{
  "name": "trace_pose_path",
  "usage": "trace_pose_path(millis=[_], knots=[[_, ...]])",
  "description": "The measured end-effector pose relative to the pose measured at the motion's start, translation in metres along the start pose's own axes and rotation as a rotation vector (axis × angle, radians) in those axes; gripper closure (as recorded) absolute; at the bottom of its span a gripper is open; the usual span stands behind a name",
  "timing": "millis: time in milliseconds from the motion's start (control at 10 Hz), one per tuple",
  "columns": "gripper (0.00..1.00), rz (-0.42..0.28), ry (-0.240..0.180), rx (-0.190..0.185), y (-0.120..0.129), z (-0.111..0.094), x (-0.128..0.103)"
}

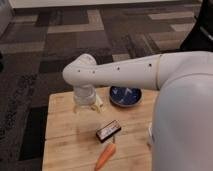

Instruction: Pick up the ceramic cup

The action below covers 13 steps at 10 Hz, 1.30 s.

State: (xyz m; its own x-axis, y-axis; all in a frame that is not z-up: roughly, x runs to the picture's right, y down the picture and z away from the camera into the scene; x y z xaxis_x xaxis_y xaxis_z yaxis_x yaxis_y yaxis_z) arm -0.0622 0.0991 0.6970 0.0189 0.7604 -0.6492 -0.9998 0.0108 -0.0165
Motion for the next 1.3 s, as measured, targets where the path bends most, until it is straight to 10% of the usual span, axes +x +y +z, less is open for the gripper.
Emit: trace_pose_path(millis=[400,1000,1300], knots=[[0.35,0.105,-0.015,0.002,-0.077,-0.013,0.020],[0.35,0.107,-0.013,-0.001,-0.076,-0.013,0.021],[0.35,0.175,-0.019,0.009,-0.130,-0.014,0.038]])
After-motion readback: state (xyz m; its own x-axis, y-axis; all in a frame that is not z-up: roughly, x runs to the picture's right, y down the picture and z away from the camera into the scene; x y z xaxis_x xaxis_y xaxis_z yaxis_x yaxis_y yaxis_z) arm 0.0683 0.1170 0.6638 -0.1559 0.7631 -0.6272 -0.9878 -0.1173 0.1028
